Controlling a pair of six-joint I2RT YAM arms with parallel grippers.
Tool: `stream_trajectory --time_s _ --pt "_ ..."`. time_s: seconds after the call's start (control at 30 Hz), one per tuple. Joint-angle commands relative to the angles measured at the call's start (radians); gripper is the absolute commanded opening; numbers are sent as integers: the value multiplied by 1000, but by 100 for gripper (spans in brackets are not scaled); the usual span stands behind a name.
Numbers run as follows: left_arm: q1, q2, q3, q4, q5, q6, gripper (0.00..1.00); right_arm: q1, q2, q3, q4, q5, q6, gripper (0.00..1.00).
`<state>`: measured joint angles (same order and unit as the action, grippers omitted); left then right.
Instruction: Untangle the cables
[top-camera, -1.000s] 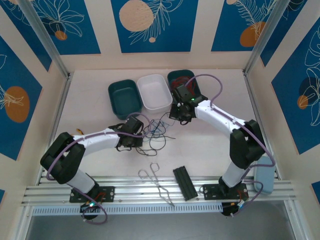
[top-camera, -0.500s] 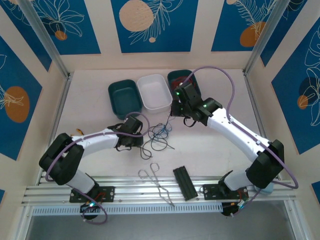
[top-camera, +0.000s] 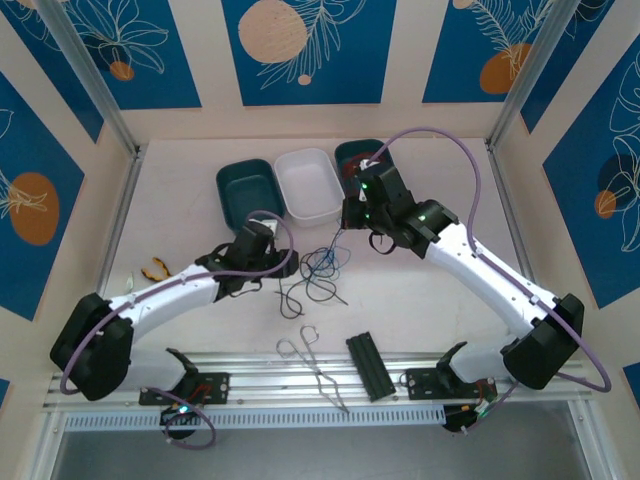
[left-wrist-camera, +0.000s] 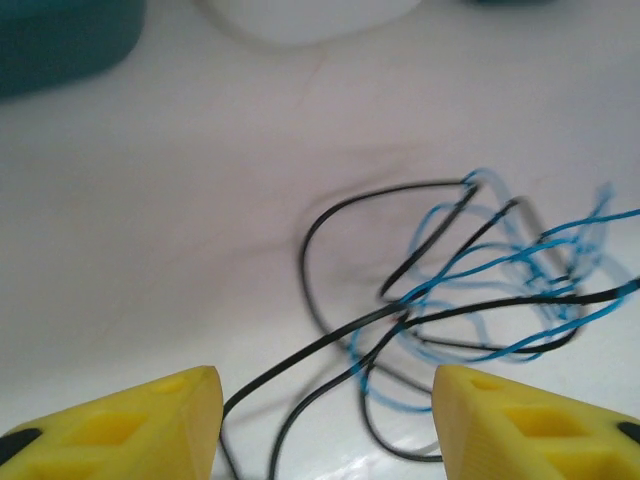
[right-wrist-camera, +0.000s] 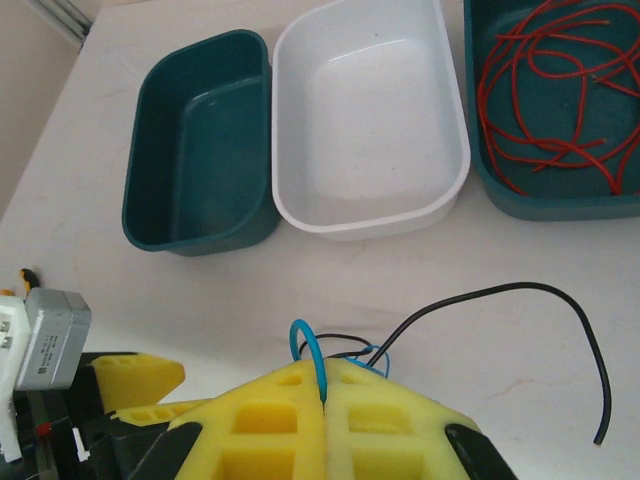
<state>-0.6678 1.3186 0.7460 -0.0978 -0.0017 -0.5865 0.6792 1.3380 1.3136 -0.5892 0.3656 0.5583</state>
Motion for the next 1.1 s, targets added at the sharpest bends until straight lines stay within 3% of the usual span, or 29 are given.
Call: stream_trajectory --time_s 0.0,0.2,0.47,0.63,0.77,0.83,0.93,1.07 --pt "-4 1 -5 187 84 130 60 5 -33 24 30 -32 17 0" --pt "-53 109 35 334 151 272 73 5 -42 28 31 -45 37 0" --pt "-109 248 81 410 129 255 72 5 -52 24 32 -72 63 0" --pt "-112 289 90 412 77 220 60 5 -83 17 34 -73 78 0" --pt "-112 320 99 391 64 199 44 6 -121 0 36 -59 85 0" --pt "-111 335 104 371 55 187 24 3 -139 -4 26 -42 85 0" --pt "-110 344 106 334 31 167 4 -2 -161 -1 1 -15 81 0" --pt "-110 341 102 308 25 172 0 -16 -189 -2 -27 19 78 0"
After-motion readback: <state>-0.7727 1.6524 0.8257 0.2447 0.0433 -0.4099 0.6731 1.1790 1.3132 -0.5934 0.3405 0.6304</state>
